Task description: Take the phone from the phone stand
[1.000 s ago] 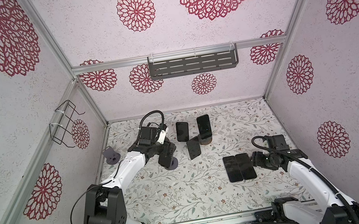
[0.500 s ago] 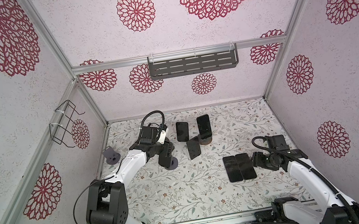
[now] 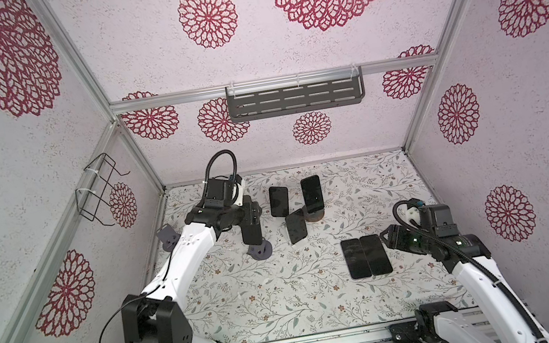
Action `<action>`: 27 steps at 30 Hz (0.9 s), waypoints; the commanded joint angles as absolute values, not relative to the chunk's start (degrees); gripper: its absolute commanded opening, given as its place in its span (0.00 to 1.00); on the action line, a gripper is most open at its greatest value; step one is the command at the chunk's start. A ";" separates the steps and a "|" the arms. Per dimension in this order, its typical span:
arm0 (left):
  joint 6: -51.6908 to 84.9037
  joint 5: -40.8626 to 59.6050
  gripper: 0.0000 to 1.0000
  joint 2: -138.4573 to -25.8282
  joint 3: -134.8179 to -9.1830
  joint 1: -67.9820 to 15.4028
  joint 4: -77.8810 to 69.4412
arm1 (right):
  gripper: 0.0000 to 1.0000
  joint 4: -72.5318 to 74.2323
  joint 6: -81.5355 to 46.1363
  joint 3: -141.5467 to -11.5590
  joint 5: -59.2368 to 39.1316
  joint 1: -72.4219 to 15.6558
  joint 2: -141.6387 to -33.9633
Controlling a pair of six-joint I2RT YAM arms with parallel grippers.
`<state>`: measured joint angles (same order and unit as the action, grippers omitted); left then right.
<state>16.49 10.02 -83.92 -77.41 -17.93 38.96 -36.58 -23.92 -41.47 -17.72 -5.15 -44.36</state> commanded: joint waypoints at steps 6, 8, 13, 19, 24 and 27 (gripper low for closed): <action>36.82 19.88 0.21 -80.94 -79.35 -28.06 44.49 | 0.56 -22.62 -29.70 -49.60 -28.55 -26.34 -50.64; 40.45 20.16 0.17 -80.86 -76.55 -29.30 40.14 | 0.52 -19.54 -30.40 -50.93 -26.89 -31.16 -53.07; 44.07 18.43 0.12 -81.87 -74.44 -33.36 33.43 | 0.42 -15.62 -28.95 -55.32 -25.68 -38.47 -61.71; 45.48 17.61 0.11 -82.54 -72.86 -34.08 30.34 | 0.41 -9.12 -30.81 -57.81 -25.66 -41.39 -68.68; 45.52 16.81 0.11 -81.83 -71.81 -34.05 29.36 | 0.37 -7.69 -31.12 -59.02 -23.96 -42.27 -73.55; 45.53 16.99 0.11 -81.83 -71.67 -34.09 28.97 | 0.29 -6.08 -31.91 -59.02 -23.68 -42.53 -75.37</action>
<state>44.21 17.10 -83.42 -71.59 -33.98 33.04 -9.61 -30.92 -57.28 -24.80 -42.13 -75.00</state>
